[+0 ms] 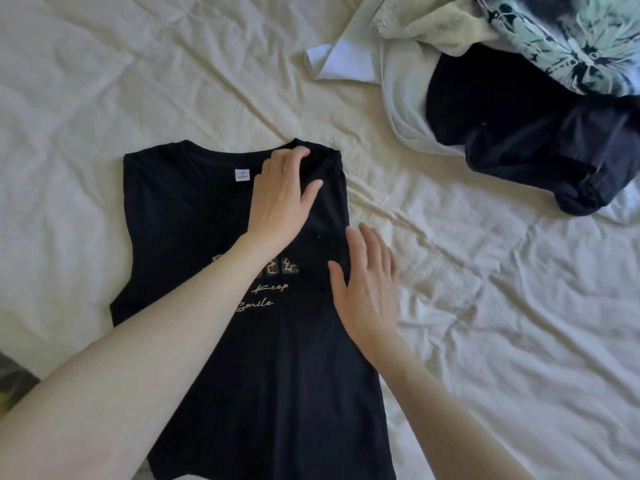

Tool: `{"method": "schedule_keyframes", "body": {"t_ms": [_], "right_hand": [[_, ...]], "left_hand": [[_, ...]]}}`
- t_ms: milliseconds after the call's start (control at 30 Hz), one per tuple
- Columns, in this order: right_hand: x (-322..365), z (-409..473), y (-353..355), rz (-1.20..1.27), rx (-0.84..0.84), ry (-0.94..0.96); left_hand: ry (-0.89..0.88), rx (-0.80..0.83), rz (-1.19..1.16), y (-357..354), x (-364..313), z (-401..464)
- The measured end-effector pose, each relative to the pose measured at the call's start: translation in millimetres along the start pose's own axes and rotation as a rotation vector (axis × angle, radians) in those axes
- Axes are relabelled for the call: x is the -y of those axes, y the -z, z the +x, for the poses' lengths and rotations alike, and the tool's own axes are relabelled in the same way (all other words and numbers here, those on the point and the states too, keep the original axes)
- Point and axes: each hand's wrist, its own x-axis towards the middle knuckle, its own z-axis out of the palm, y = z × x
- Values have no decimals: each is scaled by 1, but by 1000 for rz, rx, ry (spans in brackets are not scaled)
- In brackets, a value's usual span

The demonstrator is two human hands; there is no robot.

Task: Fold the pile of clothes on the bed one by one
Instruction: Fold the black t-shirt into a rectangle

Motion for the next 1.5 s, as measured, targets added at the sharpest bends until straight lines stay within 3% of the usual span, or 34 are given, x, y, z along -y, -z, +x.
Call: {"method": "schedule_keyframes", "body": {"t_ms": [100, 200, 300, 567, 667, 800, 867, 933, 1000, 1100, 1200, 1333, 1500], "right_hand": [[4, -20, -9, -98, 69, 225], [-1, -33, -21, -167, 228, 213], [-7, -35, -31, -221, 342, 193], [-1, -76, -20, -194, 308, 198], [-5, -116, -16, -72, 314, 69], [-19, -155, -11, 125, 131, -270], [-25, -164, -8, 243, 137, -532], [-32, -168, -7, 343, 188, -749], [-38, -172, -4, 368, 243, -802], [-43, -181, 3, 331, 334, -725], [-53, -195, 6, 404, 436, -787], [-67, -217, 12, 648, 422, -936], [-77, -240, 22, 898, 407, -949]], "left_hand": [[-145, -6, 142, 8, 17, -50], [-199, 208, 302, 4, 35, -94], [-140, 372, 422, -3, 49, -110], [-21, 328, 309, 21, 42, -157], [137, 209, 242, 47, 58, -209], [334, 13, 215, 81, 90, -269], [512, -30, 26, 88, 100, -286], [796, -31, -262, 91, 104, -295], [986, -11, -418, 90, 104, -302], [972, 43, -403, 87, 104, -312], [955, 67, -298, 84, 103, -322], [1027, -27, -556, 80, 92, -340], [1064, 183, -613, 72, 85, -376]]}}
